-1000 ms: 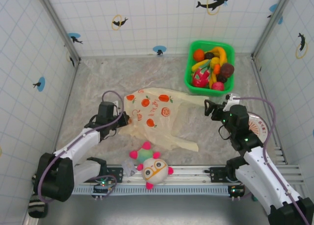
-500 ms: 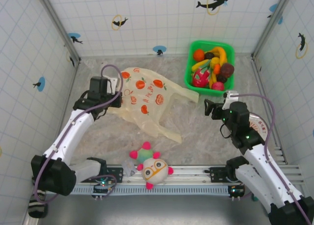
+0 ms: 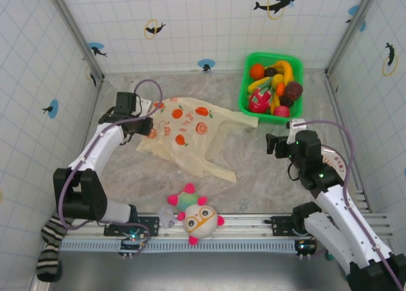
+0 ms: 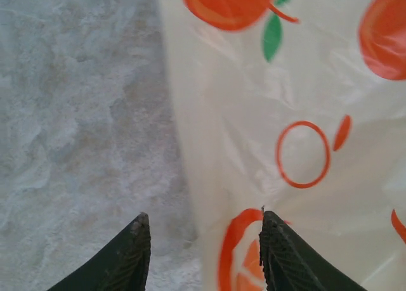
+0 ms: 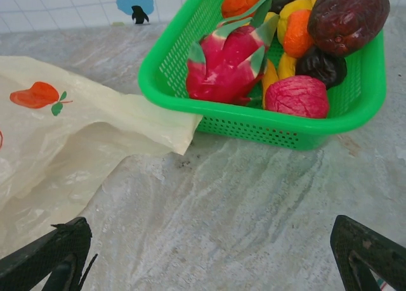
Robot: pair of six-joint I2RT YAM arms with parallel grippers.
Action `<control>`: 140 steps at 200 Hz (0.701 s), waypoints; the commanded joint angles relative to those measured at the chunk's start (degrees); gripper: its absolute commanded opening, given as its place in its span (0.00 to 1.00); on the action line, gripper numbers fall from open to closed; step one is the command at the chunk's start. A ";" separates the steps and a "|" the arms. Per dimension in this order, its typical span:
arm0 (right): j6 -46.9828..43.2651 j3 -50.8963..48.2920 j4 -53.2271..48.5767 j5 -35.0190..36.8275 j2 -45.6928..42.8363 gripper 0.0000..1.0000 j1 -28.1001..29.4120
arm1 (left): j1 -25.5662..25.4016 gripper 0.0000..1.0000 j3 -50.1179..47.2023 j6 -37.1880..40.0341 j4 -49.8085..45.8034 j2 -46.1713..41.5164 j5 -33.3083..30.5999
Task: Place the fake fruits into the plastic bag and tie a complex knot
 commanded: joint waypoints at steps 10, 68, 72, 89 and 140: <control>-1.23 4.67 -2.84 3.84 -0.52 1.00 0.19 | 3.77 0.59 4.43 -0.65 1.34 -0.64 -4.19; 1.41 9.23 -7.84 9.07 4.06 1.00 0.19 | -0.54 0.68 2.42 -11.13 3.38 -13.61 11.56; 1.86 9.52 -7.91 9.11 4.47 1.00 0.25 | -2.25 0.69 2.13 -11.66 3.36 -14.05 11.00; 4.16 10.48 -7.52 8.89 5.78 1.00 0.19 | -11.01 0.70 1.47 -14.07 3.36 -14.89 5.83; 10.97 9.79 -3.99 6.37 6.83 1.00 0.60 | -34.59 0.73 6.10 -22.22 0.68 -5.87 -11.50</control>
